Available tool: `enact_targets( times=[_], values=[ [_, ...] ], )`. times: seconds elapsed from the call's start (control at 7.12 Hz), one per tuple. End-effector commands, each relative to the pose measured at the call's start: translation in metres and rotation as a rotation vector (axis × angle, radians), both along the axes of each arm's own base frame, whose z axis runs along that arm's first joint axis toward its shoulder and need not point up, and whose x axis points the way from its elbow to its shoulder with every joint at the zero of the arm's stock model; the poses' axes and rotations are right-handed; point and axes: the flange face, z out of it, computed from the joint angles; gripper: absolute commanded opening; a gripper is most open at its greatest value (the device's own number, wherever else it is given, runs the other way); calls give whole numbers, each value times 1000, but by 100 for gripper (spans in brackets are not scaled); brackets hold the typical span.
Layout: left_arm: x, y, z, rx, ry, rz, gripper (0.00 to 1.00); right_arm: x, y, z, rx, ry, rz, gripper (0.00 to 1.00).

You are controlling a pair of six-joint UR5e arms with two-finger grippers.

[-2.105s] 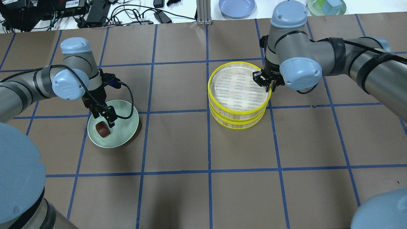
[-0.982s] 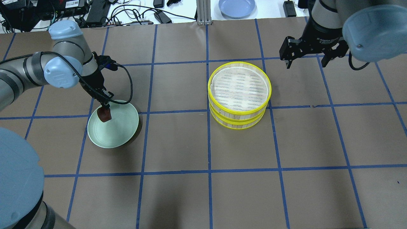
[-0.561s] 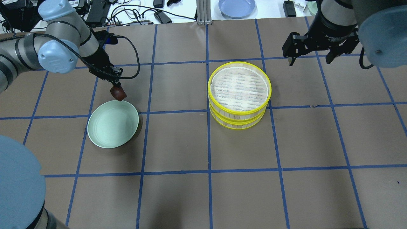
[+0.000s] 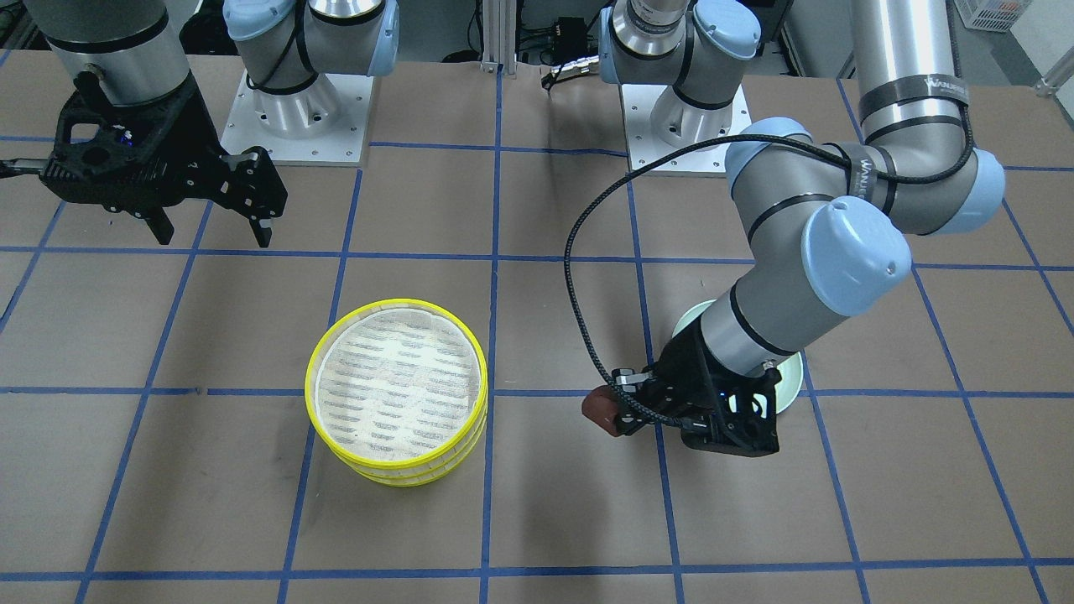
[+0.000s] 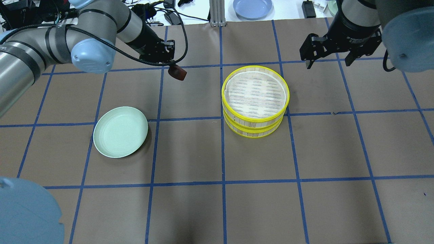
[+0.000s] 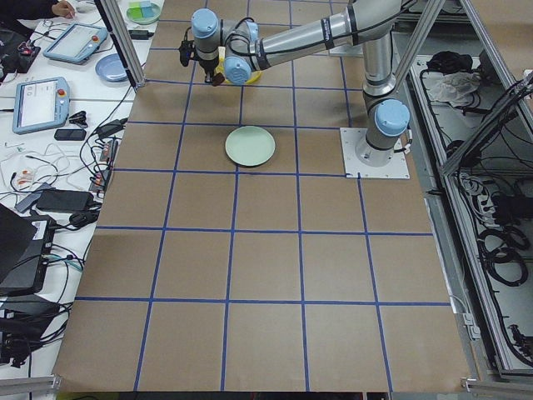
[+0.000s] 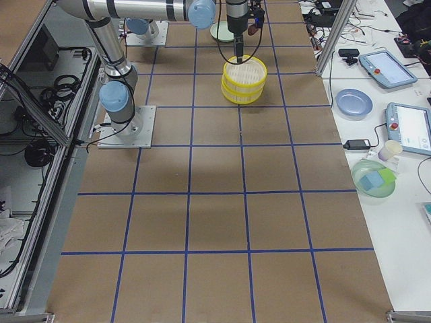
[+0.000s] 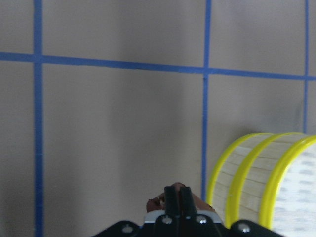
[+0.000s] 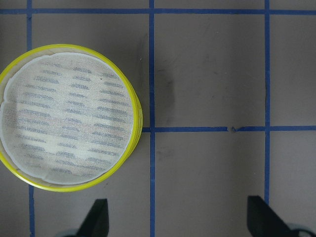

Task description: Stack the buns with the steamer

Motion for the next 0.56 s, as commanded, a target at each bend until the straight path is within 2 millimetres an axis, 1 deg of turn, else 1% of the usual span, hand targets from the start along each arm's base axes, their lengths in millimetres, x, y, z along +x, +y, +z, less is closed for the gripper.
enact_targets(
  times=[0.0, 0.14, 0.28, 0.42],
  values=[
    [-65, 13, 3, 43, 167, 82, 0, 0, 2, 2, -1, 3, 1, 100],
    [-91, 22, -6, 56, 181, 64, 0, -1, 4, 3, 4, 12, -1, 100],
    [-115, 37, -18, 110, 192, 67, 0, 1, 5, 2, 5, 5, -3, 100],
    [-126, 49, -31, 150, 187, 69, 0, 0, 4, 3, 5, 7, -5, 100]
  ],
)
